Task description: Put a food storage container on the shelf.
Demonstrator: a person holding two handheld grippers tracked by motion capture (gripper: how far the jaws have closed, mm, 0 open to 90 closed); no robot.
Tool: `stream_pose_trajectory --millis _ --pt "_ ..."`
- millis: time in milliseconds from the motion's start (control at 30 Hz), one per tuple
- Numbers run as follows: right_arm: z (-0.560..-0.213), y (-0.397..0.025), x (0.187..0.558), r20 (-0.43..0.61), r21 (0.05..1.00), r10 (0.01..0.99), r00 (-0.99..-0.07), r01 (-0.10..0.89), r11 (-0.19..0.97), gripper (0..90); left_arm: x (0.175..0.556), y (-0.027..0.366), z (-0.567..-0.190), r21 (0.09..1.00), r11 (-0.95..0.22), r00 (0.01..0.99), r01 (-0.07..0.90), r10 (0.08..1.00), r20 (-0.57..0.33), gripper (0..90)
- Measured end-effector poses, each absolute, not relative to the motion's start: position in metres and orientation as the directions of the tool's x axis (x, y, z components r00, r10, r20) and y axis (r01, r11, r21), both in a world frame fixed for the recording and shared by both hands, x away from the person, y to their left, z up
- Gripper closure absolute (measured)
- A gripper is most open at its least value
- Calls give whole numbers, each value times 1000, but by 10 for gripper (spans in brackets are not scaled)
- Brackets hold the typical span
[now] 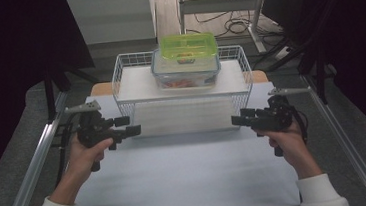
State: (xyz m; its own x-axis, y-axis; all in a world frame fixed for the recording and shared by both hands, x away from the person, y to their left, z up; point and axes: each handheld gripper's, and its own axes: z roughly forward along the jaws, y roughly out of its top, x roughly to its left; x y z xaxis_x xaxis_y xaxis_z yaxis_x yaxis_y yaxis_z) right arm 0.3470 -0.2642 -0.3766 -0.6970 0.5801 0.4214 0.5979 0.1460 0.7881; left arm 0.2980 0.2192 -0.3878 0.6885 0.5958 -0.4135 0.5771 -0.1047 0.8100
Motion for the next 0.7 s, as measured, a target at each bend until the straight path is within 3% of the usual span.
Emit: stream_pose_trajectory --millis 400,700 --pt "-438 -255 329 401 723 607 -686 644 251 293 271 213 -454 741 -210 684 638 595 -421 259" --pt "-469 -248 326 416 679 608 -676 675 287 293 267 206 -475 715 -238 678 658 599 -425 259"
